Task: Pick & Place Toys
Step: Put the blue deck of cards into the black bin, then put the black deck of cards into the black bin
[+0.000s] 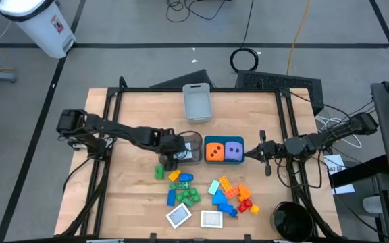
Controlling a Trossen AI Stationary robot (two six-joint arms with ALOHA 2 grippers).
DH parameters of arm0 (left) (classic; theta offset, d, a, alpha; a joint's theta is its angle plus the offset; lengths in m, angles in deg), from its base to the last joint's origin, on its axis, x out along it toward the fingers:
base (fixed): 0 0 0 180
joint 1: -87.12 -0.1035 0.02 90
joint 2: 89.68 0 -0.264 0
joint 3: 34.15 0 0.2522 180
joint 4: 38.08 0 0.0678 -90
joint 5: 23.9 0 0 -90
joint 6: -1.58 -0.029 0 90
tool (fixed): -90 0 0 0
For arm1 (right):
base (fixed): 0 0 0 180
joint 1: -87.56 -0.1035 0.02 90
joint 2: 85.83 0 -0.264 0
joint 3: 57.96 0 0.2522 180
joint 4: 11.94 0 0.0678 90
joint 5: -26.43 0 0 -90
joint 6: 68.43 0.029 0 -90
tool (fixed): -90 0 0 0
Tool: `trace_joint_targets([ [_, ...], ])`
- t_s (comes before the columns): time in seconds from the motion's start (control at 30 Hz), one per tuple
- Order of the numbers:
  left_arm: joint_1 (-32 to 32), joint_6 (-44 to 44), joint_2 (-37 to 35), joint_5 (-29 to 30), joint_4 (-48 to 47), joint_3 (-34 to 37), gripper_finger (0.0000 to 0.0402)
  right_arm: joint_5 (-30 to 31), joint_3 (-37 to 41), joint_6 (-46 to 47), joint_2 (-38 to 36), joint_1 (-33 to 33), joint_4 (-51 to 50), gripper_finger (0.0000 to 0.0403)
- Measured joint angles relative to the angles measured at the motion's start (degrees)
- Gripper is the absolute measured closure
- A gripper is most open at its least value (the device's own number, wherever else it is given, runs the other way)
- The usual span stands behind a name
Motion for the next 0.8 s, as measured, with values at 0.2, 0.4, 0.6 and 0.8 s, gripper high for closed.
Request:
trace_joint_targets([
  [0.2,0.02,0.82,0.41,0.06,0.03,0.0,0.0031,0.0,0.0,0.0,0.02,0.01,-0.02,0.0403],
  [0.4,0.02,0.83,0.34,0.08,0.01,0.0,0.0089,0.0,0.0,-0.01,0.02,-0.01,-0.04,0.0403],
  [0.6,0.02,0.79,-2.98,0.08,-1.5,0.0,0.012,-0.01,0.0,0.0,0.02,-0.01,-0.08,0.0403],
  [0.8,0.03,4.57,-11.21,0.04,-1.41,-0.01,0.0127,0.0,-0.02,0.0,0.02,-0.01,-0.41,0.0403],
])
